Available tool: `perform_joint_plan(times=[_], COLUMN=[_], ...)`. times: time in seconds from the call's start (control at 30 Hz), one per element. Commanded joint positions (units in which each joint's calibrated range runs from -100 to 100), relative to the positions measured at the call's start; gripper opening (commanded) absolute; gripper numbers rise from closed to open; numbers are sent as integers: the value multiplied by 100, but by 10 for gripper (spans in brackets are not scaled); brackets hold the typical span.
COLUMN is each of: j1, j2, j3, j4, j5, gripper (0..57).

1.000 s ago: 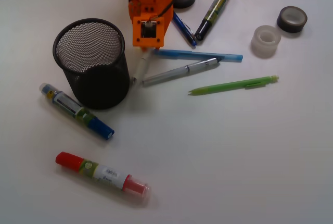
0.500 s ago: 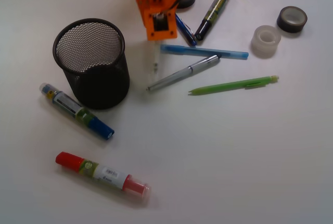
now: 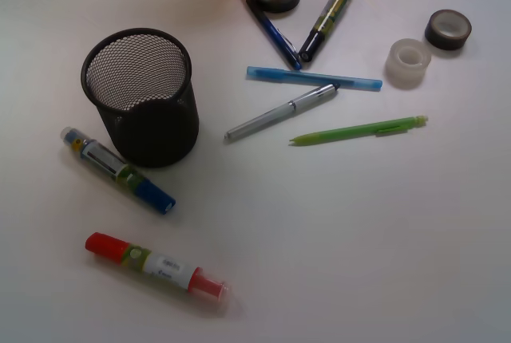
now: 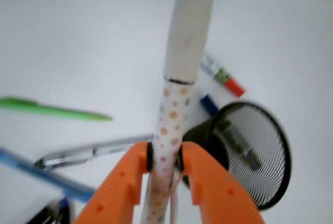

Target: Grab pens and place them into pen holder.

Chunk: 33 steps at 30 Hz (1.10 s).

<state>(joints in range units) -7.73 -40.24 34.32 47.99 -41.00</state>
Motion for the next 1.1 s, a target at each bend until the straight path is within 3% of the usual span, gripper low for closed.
perform_joint_plan(times=[0.0, 0.53, 0.8, 1.07], j1=[201, 1016, 1255, 1562], j2=[178, 1436, 3187, 3910], j3=[-253, 3588, 3325, 2863], j4=[-1938, -9427, -11133, -11431], j5=[151, -347, -337, -103], gripper=[4, 4, 3, 3])
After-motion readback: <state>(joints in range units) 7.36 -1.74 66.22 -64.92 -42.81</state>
